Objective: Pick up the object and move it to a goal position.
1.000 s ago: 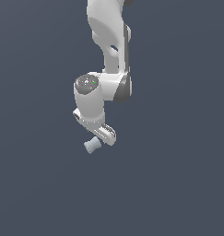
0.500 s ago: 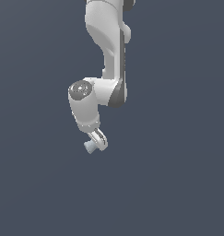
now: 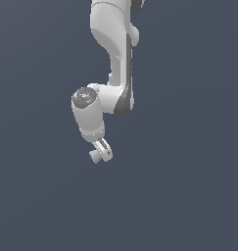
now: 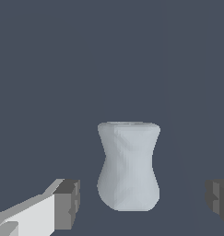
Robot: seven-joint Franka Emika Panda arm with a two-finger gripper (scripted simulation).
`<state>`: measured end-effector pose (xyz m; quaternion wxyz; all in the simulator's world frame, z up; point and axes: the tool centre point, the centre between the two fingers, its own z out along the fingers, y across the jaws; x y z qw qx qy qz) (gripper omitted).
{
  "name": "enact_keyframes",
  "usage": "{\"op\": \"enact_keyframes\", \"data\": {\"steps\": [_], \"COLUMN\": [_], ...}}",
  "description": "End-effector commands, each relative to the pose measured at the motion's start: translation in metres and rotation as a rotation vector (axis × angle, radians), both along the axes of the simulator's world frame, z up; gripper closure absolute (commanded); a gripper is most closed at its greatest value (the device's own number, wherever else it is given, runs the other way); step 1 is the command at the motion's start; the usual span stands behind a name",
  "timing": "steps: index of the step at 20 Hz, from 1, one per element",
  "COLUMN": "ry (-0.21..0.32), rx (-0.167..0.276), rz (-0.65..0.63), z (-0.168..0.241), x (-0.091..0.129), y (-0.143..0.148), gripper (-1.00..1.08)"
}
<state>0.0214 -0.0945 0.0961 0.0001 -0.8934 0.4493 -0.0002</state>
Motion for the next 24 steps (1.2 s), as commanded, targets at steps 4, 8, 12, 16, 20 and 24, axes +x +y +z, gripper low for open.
{"op": "enact_keyframes", "data": {"steps": [4, 8, 12, 16, 20, 24], "ry": [0.001, 0.001, 0.001, 0.001, 0.001, 0.001], "rx": [0.0, 0.0, 0.0, 0.0, 0.0, 0.0], "rz": [-0.002, -0.005, -0.005, -0.005, -0.005, -0.005], "z": [-0.018, -0.039, -0.049, -0.049, -0.049, -0.049], "x": [-0.001, -0.001, -0.001, 0.0, 0.0, 0.0], "y": [0.0, 0.0, 0.0, 0.0, 0.0, 0.0], "gripper": [-0.92, -0.92, -0.92, 1.08, 1.08, 1.08]}}
